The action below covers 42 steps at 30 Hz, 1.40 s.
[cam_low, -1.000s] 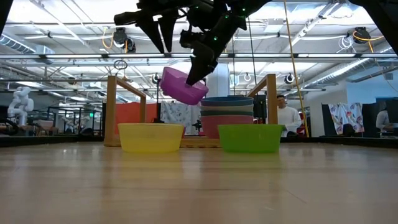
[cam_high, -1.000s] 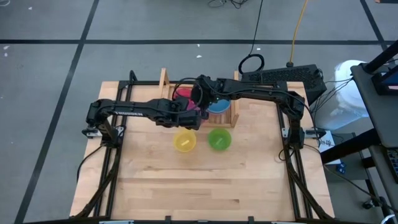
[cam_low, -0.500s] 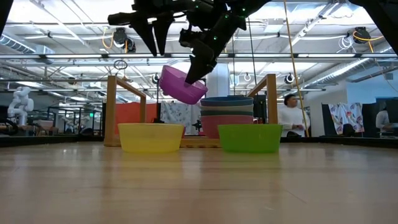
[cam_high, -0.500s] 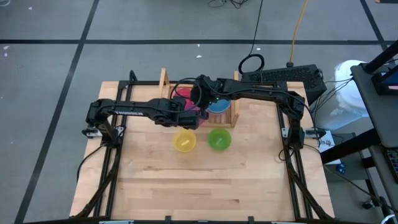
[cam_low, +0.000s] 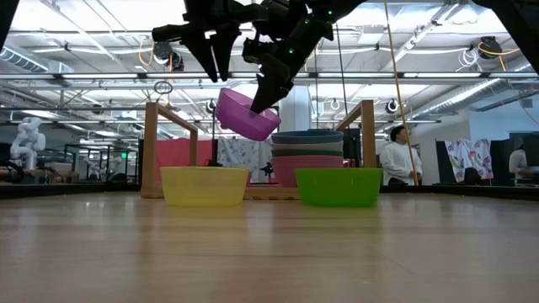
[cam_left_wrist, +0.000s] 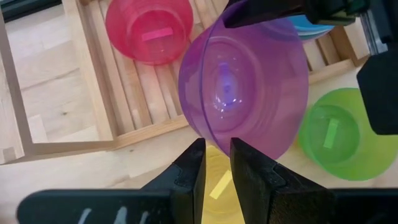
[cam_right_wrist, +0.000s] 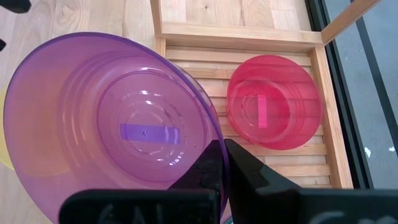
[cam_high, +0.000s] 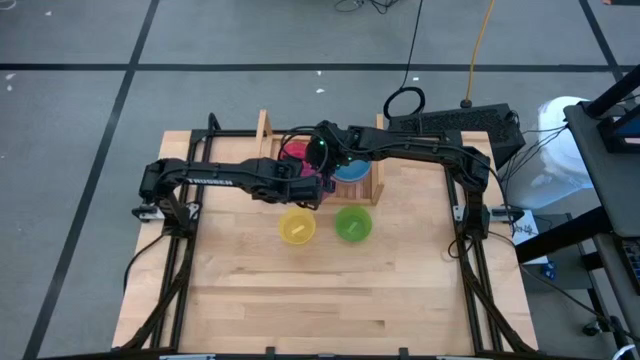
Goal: Place and stack bowls onto a shelf
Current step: Stack the violet bowl into the red bowl on the shelf
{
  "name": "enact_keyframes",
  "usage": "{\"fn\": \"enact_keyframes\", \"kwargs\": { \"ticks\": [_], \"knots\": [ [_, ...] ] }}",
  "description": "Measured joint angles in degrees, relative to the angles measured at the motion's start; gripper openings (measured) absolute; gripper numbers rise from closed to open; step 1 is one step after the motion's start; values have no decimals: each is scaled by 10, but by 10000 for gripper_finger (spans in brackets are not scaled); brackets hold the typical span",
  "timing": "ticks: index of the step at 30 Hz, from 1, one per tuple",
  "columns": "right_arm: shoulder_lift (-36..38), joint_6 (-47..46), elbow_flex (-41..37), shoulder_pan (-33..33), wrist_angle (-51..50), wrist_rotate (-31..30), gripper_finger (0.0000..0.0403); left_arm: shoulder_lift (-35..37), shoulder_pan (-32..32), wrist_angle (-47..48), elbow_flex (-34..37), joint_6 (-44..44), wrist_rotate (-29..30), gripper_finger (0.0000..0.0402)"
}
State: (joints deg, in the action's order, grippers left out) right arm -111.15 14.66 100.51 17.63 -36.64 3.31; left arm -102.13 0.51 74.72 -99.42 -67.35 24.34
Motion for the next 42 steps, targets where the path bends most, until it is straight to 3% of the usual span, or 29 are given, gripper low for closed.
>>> {"fn": "enact_keyframes", "kwargs": {
  "ticks": [11, 15, 31, 42],
  "knots": [
    [0, 12, 0, 0, 0, 0, 0, 0, -13, 0, 0, 23, -10, 79],
    [0, 25, 0, -1, 0, 0, 0, 0, -22, 0, 0, 40, -44, 79],
    [0, 47, 0, -2, 0, 14, 0, 0, -41, -14, 0, 100, -68, 79],
    [0, 76, 0, -11, 1, 13, 0, 1, -57, -17, 0, 136, -119, 79]
  ]
}}
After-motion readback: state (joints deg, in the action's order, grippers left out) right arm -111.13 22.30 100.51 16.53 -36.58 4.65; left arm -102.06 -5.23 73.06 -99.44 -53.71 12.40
